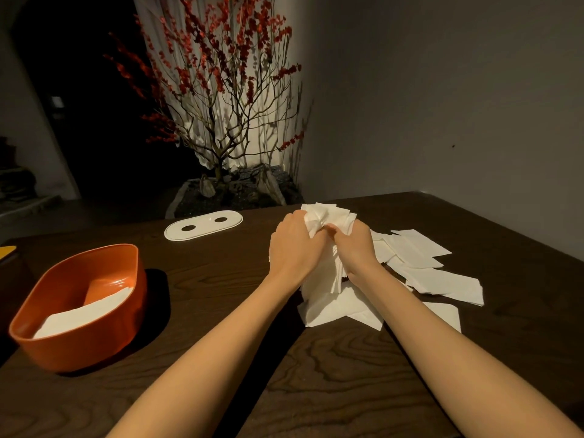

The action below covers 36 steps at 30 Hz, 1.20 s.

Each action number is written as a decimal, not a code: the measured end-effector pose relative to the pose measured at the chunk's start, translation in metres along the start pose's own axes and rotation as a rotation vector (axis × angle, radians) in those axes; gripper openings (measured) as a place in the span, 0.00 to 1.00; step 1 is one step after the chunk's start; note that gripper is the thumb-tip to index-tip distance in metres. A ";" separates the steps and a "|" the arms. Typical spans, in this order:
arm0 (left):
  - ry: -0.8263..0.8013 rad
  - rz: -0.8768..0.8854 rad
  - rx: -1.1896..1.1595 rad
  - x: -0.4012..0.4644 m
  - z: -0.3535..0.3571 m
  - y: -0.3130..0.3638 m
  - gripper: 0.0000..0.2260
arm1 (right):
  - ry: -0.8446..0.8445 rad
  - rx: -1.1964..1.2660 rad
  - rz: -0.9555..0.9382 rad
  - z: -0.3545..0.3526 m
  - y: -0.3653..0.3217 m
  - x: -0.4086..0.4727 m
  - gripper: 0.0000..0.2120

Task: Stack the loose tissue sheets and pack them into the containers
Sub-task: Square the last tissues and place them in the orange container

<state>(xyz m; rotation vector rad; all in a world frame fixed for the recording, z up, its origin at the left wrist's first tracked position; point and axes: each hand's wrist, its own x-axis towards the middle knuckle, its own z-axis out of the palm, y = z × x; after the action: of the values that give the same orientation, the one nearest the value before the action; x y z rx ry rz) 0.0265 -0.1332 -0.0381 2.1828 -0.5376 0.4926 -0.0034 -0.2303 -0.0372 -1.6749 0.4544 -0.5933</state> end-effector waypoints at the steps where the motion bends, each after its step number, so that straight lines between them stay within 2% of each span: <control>1: -0.024 0.009 0.036 0.001 0.000 0.001 0.12 | -0.005 -0.007 -0.004 0.000 -0.001 -0.001 0.14; 4: -0.123 -0.088 0.029 0.007 -0.003 0.003 0.14 | -0.056 -0.027 -0.030 -0.001 -0.001 -0.001 0.14; 7: -0.196 -0.385 -0.324 0.018 -0.016 0.004 0.11 | -0.081 -0.083 -0.058 -0.006 -0.004 -0.001 0.15; 9: -0.203 -0.474 -0.416 0.021 -0.023 0.003 0.10 | -0.070 -0.125 -0.074 -0.007 -0.005 0.001 0.15; 11: -0.182 -0.460 -0.365 0.022 -0.024 0.002 0.11 | -0.048 -0.195 -0.086 -0.006 -0.005 0.000 0.17; 14: -0.083 -0.369 -0.264 0.020 -0.022 0.002 0.06 | -0.020 -0.266 -0.111 -0.003 -0.002 0.000 0.18; 17: -0.028 -0.274 -0.237 0.016 -0.021 0.003 0.07 | 0.000 -0.280 -0.111 -0.004 -0.002 0.000 0.19; 21: -0.172 -0.309 -0.316 0.010 -0.011 0.007 0.17 | -0.050 -0.229 -0.136 -0.004 -0.006 -0.005 0.18; 24: -0.235 -0.338 -0.326 0.006 -0.009 0.009 0.21 | -0.068 -0.198 -0.174 -0.002 -0.008 -0.011 0.16; 27: -0.262 -0.373 -0.326 0.005 -0.007 0.010 0.24 | -0.151 -0.114 -0.171 0.000 -0.011 -0.013 0.13; 30: -0.217 -0.447 -0.426 0.008 -0.009 0.008 0.27 | -0.282 -0.013 -0.092 -0.001 -0.014 -0.013 0.06; 33: -0.187 -0.493 -0.543 0.017 -0.002 -0.006 0.40 | -0.445 0.022 -0.057 -0.003 -0.017 -0.015 0.05; 36: -0.196 -0.567 -0.656 0.027 0.012 -0.026 0.52 | -0.584 -0.002 -0.106 -0.003 -0.013 -0.014 0.13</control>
<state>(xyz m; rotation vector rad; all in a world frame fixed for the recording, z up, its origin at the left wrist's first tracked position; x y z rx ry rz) 0.0647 -0.1335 -0.0475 1.6395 -0.1248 -0.1917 -0.0167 -0.2213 -0.0262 -1.7862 -0.0557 -0.1574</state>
